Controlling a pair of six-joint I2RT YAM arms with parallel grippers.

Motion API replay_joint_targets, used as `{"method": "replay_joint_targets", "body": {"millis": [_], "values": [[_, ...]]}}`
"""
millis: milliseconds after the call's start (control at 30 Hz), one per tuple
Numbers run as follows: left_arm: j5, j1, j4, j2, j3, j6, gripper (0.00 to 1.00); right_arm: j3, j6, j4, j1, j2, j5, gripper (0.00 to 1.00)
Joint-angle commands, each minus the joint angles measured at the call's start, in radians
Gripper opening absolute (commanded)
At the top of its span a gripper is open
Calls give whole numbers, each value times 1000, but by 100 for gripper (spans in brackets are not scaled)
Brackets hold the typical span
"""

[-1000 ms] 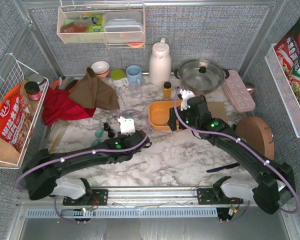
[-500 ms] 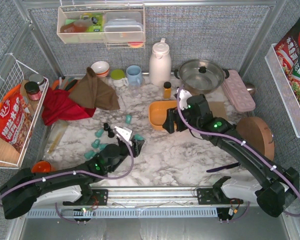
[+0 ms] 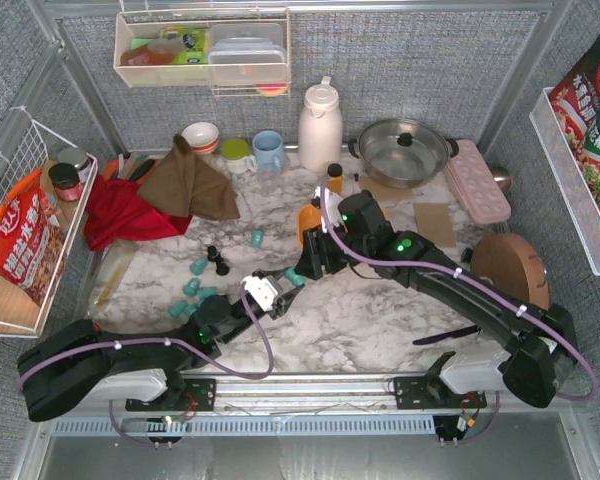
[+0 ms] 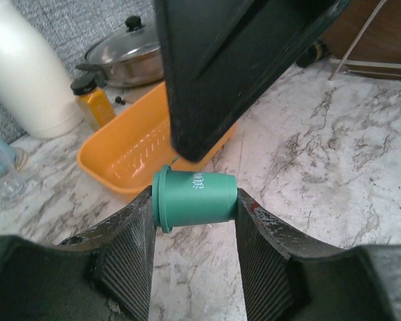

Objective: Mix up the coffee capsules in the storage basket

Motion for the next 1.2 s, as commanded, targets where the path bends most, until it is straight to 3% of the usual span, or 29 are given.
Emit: {"method": "replay_joint_targets", "body": {"millis": [0, 400, 733, 833, 933, 967, 1000, 1167], "values": [[64, 0, 117, 19, 12, 42, 52, 12, 11, 30, 27, 11, -32, 61], [69, 0, 111, 0, 22, 45, 52, 0, 16, 31, 58, 20, -29, 55], [63, 0, 106, 4, 33, 47, 54, -1, 41, 53, 69, 34, -25, 41], [49, 1, 90, 8, 39, 53, 64, 3, 48, 56, 68, 35, -18, 34], [33, 1, 77, 6, 38, 52, 84, 5, 53, 58, 68, 37, -12, 29], [27, 1, 77, 4, 36, 51, 95, 6, 56, 58, 68, 37, -7, 28], [21, 0, 77, 1, 32, 50, 99, 6, 57, 59, 68, 37, -4, 26], [-12, 0, 70, -33, 2, 43, 99, 11, 52, 53, 68, 34, 25, 23]]}}
